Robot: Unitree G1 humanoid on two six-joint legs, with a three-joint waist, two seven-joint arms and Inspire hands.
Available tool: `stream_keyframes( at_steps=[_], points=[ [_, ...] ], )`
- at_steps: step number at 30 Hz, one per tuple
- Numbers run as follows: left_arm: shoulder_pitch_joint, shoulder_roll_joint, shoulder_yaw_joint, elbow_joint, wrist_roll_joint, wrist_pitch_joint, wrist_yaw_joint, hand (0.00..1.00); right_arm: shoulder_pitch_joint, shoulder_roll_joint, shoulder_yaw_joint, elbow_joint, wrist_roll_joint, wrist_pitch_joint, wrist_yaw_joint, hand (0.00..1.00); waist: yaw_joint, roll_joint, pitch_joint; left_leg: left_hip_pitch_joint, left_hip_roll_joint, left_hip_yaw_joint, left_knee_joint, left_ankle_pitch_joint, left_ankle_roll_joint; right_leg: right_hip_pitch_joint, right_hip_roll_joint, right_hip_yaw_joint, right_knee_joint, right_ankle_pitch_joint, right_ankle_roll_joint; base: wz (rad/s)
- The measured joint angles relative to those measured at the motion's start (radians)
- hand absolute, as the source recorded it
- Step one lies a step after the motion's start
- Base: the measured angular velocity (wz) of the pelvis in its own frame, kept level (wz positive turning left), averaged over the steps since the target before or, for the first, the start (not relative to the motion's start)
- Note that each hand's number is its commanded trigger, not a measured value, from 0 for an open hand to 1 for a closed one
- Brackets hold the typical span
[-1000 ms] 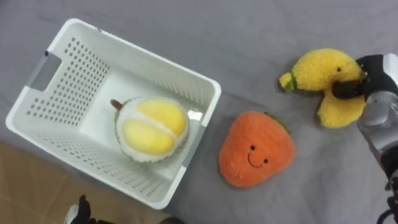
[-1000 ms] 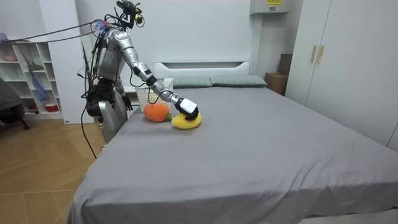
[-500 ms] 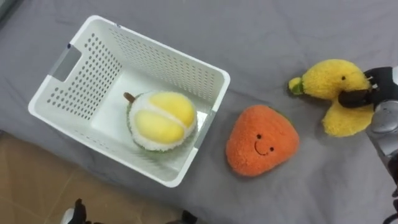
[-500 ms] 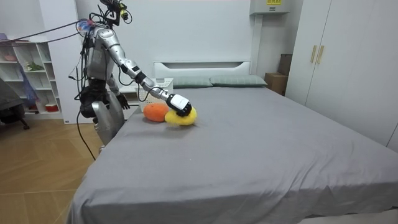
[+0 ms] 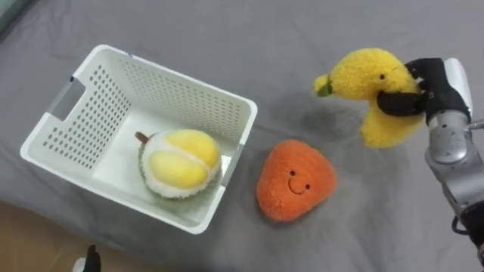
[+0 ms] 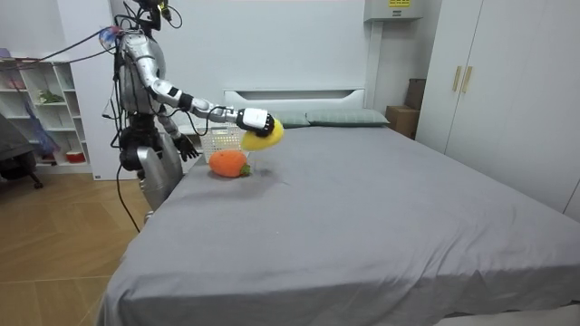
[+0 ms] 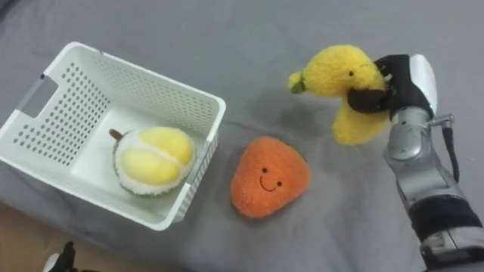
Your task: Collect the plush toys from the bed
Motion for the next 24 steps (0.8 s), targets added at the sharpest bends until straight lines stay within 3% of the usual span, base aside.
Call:
stream_keyframes(
  at_steps=[2,4,8,15,16,19,24],
  points=[
    [0.022,0.0,0.019,-0.012,0.013,0.0,0.0,0.0,0.037,0.007,0.0,-0.062,0.0,-0.001,0.01,1.0,-0.01,0.0,-0.0035,0.044,0.001,0.003,-0.009,-0.004,0.0,0.045,0.003,0.002,-0.012,0.0,0.003,-0.08],
    [0.045,-0.001,0.024,-0.025,0.017,0.001,0.003,0.0,0.094,0.018,-0.024,-0.115,0.0,0.001,0.025,1.0,-0.012,-0.005,-0.0142,0.082,0.006,0.013,-0.016,-0.011,0.0,0.08,0.008,0.01,-0.025,0.001,0.005,-0.11],
    [0.098,-0.008,0.065,-0.027,0.069,0.007,0.009,0.0,0.178,0.033,-0.034,-0.245,-0.065,0.012,0.04,1.0,-0.017,-0.008,-0.0194,0.122,0.01,0.021,-0.024,-0.015,-0.002,0.116,0.015,0.024,-0.032,0.0,0.005,-0.13],
    [0.128,-0.039,0.125,-0.027,0.096,0.032,0.01,0.0,0.194,0.04,-0.044,-0.325,-0.121,0.024,0.059,1.0,-0.022,-0.01,-0.0164,0.15,0.014,0.024,-0.024,-0.02,-0.004,0.151,0.019,0.024,-0.044,0.001,0.004,-0.01],
    [0.125,-0.042,0.132,-0.025,0.096,0.032,0.009,0.0,0.194,0.041,-0.044,-0.354,-0.121,0.024,0.072,1.0,-0.022,-0.012,-0.0094,0.153,0.014,0.024,-0.024,-0.022,-0.005,0.159,0.02,0.024,-0.047,0.001,0.004,0.0],
    [0.125,-0.043,0.135,-0.024,0.095,0.032,0.009,0.0,0.196,0.05,-0.045,-0.409,-0.121,0.024,0.108,1.0,-0.021,-0.021,-0.0021,0.169,0.013,0.018,-0.024,-0.031,-0.005,0.179,0.023,0.025,-0.061,0.0,0.005,0.02],
    [0.124,-0.056,0.135,-0.026,0.137,0.038,0.01,0.0,0.201,0.062,-0.046,-0.528,-0.122,0.046,0.174,1.0,-0.019,-0.023,-0.0018,0.185,0.01,0.013,-0.025,-0.044,-0.001,0.199,0.028,0.026,-0.062,-0.009,0.01,0.03]
  ],
)
